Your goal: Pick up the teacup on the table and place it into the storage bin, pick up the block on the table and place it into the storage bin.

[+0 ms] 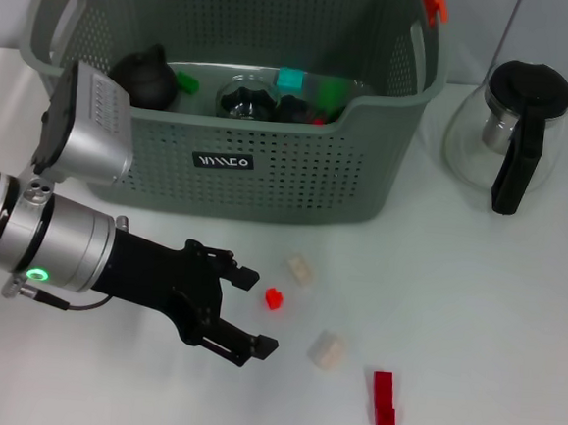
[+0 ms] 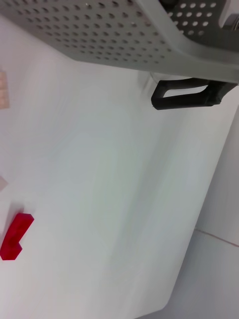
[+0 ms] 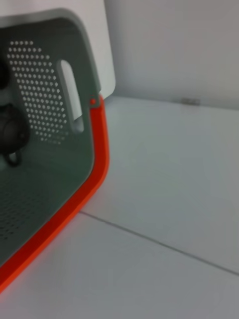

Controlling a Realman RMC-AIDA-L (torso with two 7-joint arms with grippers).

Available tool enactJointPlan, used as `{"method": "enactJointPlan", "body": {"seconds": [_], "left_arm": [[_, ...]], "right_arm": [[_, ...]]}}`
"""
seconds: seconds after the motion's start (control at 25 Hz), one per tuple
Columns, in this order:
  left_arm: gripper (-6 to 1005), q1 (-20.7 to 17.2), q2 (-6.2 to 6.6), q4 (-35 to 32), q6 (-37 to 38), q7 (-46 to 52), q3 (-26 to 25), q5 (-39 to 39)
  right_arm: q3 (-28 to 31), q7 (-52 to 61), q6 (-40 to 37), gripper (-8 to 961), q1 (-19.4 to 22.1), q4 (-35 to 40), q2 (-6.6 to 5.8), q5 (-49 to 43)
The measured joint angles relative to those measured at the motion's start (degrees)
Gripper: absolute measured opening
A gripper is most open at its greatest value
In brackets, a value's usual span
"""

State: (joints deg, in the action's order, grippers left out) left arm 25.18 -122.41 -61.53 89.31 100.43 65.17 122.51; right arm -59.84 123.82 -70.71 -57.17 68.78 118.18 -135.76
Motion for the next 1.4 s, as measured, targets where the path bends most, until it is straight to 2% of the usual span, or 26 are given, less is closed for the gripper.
{"method": "enactJointPlan", "body": {"seconds": [0.12, 0.24, 0.36, 0.48, 0.64, 0.76, 0.96, 1.4], "left_arm": [[949, 0.11, 0.13, 0.00, 0.12, 0.11, -0.38, -0.21], [949, 0.17, 0.17, -0.15, 0.27, 0.17, -0.56, -0.25], [949, 0.14, 0.24, -0.26, 0.59, 0.16, -0.56, -0.35], [949, -0.09, 0.32, -0.30, 0.63, 0.01, -0.61, -0.39], [948, -0.15, 0.45, -0.30, 0.53, -0.04, -0.67, -0.43], [948, -0.04, 0.50, -0.14, 0.33, -0.05, -0.67, -0.42], [948, 0.18, 0.34, -0.04, 0.19, 0.11, -0.66, -0.07], [948, -0.29, -0.04, 0.14, 0.16, 0.46, -0.65, 0.01]], "right_arm": [[0.33, -0.62, 0.33, 456, 0.96, 1.11, 0.31, 0.64], [0.66, -2.47, -1.44, 549, 3.83, 4.62, 0.55, 4.70], [0.66, -6.32, -8.45, 642, 8.43, 8.66, 0.56, 11.70], [0.28, -10.26, -18.97, 742, 13.78, 12.79, 0.64, 15.42], [-1.38, -15.04, -30.41, 896, 20.47, 17.63, 1.65, 13.46], [-4.19, -15.62, -33.85, 900, 23.33, 18.37, 1.84, 10.02], [-11.43, -12.57, -33.60, 904, 23.62, 14.78, 1.96, 2.93], [-24.45, -10.06, -23.45, 912, 19.43, 2.05, 2.11, -1.36]]}}
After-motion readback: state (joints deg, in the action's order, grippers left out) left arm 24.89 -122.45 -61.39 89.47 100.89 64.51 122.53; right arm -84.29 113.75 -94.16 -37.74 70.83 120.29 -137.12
